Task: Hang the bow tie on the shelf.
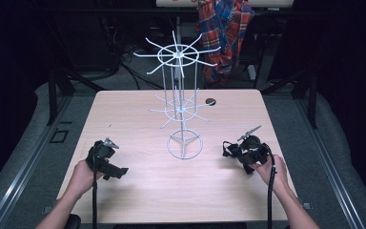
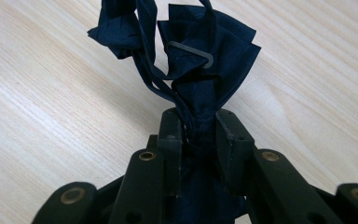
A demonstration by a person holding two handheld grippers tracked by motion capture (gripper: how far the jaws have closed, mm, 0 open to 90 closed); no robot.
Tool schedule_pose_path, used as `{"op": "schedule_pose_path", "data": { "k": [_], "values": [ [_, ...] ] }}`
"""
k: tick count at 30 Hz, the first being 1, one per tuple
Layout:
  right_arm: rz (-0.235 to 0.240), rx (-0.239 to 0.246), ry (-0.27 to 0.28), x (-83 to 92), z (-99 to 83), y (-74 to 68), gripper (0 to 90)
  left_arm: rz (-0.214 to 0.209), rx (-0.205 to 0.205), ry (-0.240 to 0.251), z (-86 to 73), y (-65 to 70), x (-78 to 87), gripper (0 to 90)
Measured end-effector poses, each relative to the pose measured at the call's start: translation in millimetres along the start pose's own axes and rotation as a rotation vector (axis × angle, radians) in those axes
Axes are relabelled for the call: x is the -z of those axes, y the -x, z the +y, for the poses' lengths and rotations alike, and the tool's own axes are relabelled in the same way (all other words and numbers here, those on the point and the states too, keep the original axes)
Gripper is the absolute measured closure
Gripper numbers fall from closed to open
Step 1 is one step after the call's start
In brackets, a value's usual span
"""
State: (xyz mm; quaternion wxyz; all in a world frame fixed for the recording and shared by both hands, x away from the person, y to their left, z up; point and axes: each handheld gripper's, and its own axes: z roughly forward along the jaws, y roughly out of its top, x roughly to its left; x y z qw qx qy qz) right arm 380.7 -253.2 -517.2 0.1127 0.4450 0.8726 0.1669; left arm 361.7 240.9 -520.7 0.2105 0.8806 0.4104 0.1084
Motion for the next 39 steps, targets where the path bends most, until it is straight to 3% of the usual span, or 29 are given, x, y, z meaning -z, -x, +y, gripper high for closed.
{"op": "schedule_pose_path", "data": {
  "k": [1,2,9,24,34,39],
  "values": [
    [0.006,-0.019,0.024,-0.2,-0.6,-1.2,73.4,0.001,0.000,0.000,0.1,0.3,-0.1,1.0],
    [0.005,-0.001,0.018,1.5,0.0,-0.4,73.4,0.000,0.000,-0.001,0.2,0.3,-0.2,1.0],
    [0.023,-0.003,0.052,8.0,1.2,-3.1,73.4,-0.003,0.001,-0.007,-0.1,-0.3,-0.5,1.1],
    [0.067,-0.041,0.132,20.0,4.1,-9.7,73.4,-0.010,-0.010,-0.016,0.0,1.2,-1.6,1.3],
    [0.088,-0.028,0.202,32.3,7.0,-16.6,73.4,-0.006,-0.003,-0.013,-0.2,0.5,-1.2,1.2],
    [0.097,-0.024,0.212,34.0,8.0,-19.0,73.3,-0.004,-0.003,-0.014,-0.1,0.7,-1.1,1.2]
  ]
}}
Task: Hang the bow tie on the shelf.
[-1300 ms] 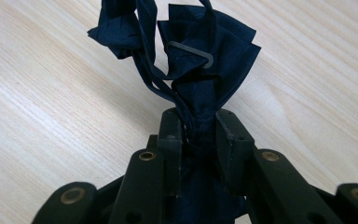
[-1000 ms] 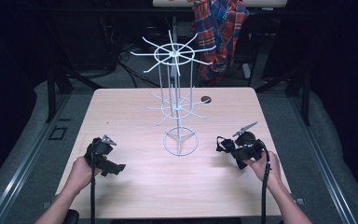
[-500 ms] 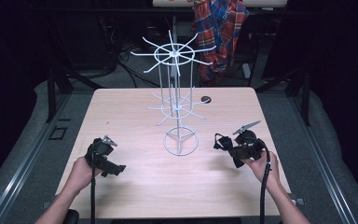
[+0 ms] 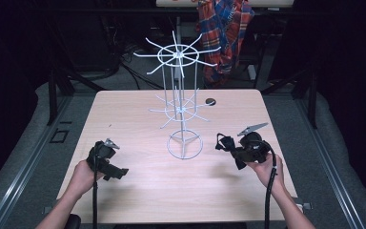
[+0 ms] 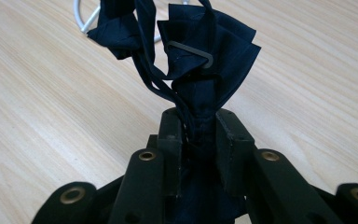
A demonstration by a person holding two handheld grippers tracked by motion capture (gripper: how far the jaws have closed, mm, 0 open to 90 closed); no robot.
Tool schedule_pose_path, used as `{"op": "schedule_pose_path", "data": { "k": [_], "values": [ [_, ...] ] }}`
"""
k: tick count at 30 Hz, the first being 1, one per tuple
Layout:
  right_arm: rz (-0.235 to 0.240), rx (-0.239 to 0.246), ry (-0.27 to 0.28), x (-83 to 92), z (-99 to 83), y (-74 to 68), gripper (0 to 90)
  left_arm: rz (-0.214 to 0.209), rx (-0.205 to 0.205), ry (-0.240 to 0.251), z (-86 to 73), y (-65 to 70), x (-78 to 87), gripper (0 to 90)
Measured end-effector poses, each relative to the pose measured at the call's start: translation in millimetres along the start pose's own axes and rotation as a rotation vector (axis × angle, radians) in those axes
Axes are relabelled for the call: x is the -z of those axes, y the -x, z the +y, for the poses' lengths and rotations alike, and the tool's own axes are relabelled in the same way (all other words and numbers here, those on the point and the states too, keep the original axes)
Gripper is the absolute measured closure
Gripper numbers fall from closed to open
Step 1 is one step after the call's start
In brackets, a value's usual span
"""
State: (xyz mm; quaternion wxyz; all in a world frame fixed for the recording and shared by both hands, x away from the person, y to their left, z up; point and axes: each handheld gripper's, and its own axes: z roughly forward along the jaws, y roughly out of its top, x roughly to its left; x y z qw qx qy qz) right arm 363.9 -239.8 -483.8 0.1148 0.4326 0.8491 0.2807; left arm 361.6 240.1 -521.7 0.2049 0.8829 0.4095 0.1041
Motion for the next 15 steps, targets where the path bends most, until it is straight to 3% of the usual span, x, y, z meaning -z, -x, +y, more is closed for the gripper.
{"op": "schedule_pose_path", "data": {
  "k": [8,9,15],
  "values": [
    [-0.019,0.029,-0.002,5.7,2.7,-1.6,73.3,-0.001,0.003,0.000,-0.1,-0.8,0.1,1.1],
    [-0.009,0.018,0.038,5.8,2.7,-4.3,73.4,-0.003,0.003,0.001,0.0,-0.6,0.0,1.1],
    [-0.017,0.029,0.079,9.9,6.7,-9.6,73.4,-0.004,0.004,0.000,-0.3,-0.8,0.4,1.1]
  ]
}}
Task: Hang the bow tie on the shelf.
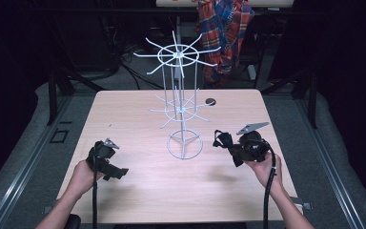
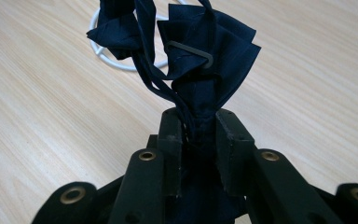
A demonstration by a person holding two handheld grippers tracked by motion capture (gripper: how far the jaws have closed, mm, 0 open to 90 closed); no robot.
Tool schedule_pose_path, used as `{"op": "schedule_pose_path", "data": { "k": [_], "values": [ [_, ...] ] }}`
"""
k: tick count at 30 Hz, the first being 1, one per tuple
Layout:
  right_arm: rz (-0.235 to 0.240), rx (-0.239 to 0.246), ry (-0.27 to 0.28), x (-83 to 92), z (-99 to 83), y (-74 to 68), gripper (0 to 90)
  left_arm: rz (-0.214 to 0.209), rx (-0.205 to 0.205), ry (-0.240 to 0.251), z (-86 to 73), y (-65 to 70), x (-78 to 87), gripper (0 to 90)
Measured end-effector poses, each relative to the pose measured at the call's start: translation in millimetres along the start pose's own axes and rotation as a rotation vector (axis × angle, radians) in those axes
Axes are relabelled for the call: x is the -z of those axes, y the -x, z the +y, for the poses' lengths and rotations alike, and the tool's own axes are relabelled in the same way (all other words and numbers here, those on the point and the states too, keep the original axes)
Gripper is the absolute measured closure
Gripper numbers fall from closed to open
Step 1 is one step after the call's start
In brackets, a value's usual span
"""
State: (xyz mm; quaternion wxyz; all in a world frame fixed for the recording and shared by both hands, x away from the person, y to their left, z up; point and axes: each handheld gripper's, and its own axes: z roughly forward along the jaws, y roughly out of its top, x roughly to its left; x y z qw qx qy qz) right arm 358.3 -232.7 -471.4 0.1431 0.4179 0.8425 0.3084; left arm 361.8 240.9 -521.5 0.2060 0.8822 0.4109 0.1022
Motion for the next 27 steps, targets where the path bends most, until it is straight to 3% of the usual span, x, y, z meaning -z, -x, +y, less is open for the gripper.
{"op": "schedule_pose_path", "data": {
  "k": [16,27],
  "values": [
    [0.015,-0.006,0.089,12.1,7.1,-6.8,73.4,-0.002,0.000,-0.003,0.5,0.4,-1.0,1.1],
    [0.015,0.025,0.139,17.6,13.7,-12.8,73.4,-0.003,-0.002,-0.003,0.7,0.4,-1.3,1.1]
  ]
}}
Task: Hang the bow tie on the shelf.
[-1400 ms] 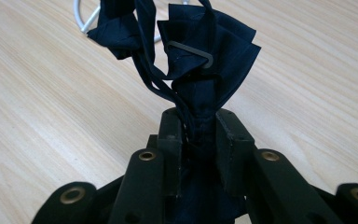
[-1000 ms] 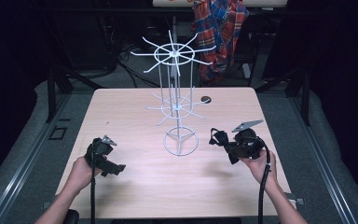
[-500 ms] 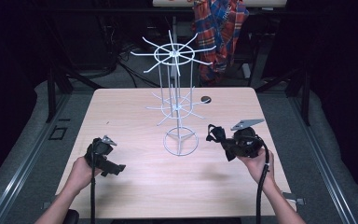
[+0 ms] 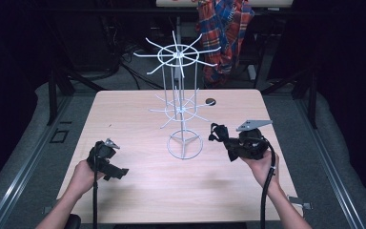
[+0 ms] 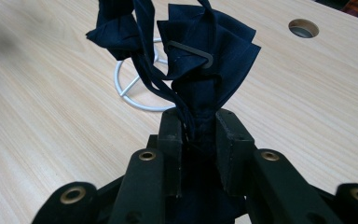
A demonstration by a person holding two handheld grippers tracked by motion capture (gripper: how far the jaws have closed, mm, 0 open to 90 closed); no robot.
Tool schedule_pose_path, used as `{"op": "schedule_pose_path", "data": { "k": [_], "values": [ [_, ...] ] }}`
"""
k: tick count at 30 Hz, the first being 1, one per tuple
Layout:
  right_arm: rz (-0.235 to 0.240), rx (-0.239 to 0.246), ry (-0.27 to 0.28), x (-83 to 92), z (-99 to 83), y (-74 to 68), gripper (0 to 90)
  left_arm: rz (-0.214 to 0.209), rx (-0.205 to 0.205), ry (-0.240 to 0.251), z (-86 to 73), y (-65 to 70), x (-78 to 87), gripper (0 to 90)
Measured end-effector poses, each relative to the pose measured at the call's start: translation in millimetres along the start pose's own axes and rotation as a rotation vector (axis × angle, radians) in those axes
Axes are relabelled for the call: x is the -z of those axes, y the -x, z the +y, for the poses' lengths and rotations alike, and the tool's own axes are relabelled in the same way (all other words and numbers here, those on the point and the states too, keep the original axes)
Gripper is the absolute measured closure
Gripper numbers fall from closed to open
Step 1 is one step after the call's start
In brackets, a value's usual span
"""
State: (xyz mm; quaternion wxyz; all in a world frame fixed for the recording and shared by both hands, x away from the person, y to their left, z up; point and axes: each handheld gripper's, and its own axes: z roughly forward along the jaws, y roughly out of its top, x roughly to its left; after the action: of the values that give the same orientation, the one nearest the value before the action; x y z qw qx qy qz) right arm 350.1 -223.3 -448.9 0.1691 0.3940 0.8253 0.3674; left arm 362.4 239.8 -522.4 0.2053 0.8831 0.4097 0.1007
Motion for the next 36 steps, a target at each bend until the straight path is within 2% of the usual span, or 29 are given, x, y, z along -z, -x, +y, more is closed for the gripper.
{"op": "schedule_pose_path", "data": {
  "k": [11,12,21,28,36],
  "values": [
    [-0.005,0.003,0.014,6.3,3.0,0.1,73.4,0.001,-0.004,-0.006,0.2,0.8,-0.3,1.2],
    [-0.007,-0.008,0.031,6.8,2.7,0.2,73.4,-0.001,-0.006,-0.006,0.2,1.0,-0.7,1.3],
    [-0.006,-0.008,0.056,13.5,7.6,1.5,73.4,0.001,-0.006,-0.012,0.3,1.3,-1.0,1.4],
    [0.005,-0.010,0.067,12.3,12.0,0.0,73.4,0.001,-0.007,-0.012,0.2,1.3,-0.7,1.5],
    [0.018,-0.004,0.054,6.4,18.7,-2.8,73.4,0.002,-0.009,-0.012,0.4,1.9,-0.7,1.5]
  ]
}}
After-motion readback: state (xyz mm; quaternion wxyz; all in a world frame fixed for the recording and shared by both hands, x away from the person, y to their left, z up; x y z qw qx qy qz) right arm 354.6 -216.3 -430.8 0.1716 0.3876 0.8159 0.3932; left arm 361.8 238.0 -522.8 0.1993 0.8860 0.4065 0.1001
